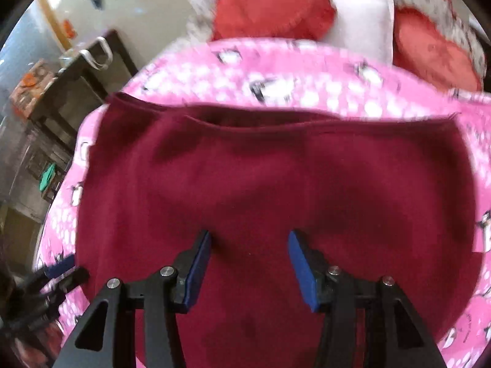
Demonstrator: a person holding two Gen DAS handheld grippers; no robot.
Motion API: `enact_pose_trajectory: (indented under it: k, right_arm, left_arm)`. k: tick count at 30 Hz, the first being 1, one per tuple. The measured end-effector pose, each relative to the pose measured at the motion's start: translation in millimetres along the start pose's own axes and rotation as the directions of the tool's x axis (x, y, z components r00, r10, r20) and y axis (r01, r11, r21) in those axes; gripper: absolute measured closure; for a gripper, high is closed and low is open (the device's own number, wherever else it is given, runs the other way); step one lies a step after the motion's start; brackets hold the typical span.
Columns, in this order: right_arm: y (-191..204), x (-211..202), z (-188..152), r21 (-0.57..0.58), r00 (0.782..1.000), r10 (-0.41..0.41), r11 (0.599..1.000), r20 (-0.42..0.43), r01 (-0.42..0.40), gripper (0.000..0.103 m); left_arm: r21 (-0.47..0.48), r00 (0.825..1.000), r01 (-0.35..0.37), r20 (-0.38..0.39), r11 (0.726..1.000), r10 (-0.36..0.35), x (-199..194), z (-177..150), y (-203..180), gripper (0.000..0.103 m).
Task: Fold small clothes
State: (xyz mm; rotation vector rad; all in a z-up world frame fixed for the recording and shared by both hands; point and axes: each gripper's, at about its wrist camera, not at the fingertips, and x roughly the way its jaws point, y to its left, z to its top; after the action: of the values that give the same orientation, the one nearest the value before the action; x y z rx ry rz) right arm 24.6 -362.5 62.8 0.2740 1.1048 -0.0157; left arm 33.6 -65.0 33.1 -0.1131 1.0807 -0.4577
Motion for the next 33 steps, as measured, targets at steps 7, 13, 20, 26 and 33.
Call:
enact_pose_trajectory:
  k: [7, 13, 20, 26, 33]
  right_arm:
    - [88.0, -14.9, 34.9, -0.079, 0.974, 0.219, 0.974, 0.056, -0.215, 0.034]
    - [165.1, 45.3, 58.5, -0.173, 0.987, 0.138, 0.973, -0.085, -0.151, 0.029]
    - [205.7, 106.5, 55.6, -0.293, 0.991, -0.037, 0.956, -0.129, -0.002, 0.008]
    - [184.0, 86.5, 50.9, -0.328, 0.997, 0.001, 0.944, -0.072, -0.025, 0.068]
    - [137.1, 21.1, 44.2, -0.247, 0.975, 0.223, 0.945, 0.009, -0.214, 0.087]
  left_arm:
    - [-0.066, 0.997, 0.080, 0.014, 0.995, -0.079, -0.7, -5.6, 18.8, 0.040]
    - [-0.150, 0.989, 0.147, 0.009, 0.978, -0.147, 4.0, -6.7, 38.5, 0.037]
    - [-0.135, 0.987, 0.160, 0.017, 0.978, -0.159, 7.0, -5.2, 39.9, 0.036]
    - [-0.088, 0.991, 0.137, 0.017, 0.987, -0.136, 1.4, 3.6, 32.3, 0.036]
    - [0.001, 0.985, 0.173, 0.028, 0.985, -0.173, -9.6, 23.4, 11.5, 0.036]
